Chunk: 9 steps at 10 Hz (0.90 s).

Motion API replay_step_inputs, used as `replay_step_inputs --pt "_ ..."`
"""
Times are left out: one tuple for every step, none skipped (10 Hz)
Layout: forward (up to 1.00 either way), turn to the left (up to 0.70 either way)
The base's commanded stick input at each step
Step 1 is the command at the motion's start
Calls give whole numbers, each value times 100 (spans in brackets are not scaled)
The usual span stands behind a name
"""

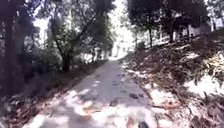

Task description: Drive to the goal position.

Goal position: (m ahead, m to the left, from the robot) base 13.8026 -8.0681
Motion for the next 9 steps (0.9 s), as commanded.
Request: replay_step_inputs --pt "50 -13" --pt "50 0" --pt "50 0" --pt "50 0" --pt "50 0" --pt "50 0" --pt "50 0" --pt "50 0" --pt "50 0"
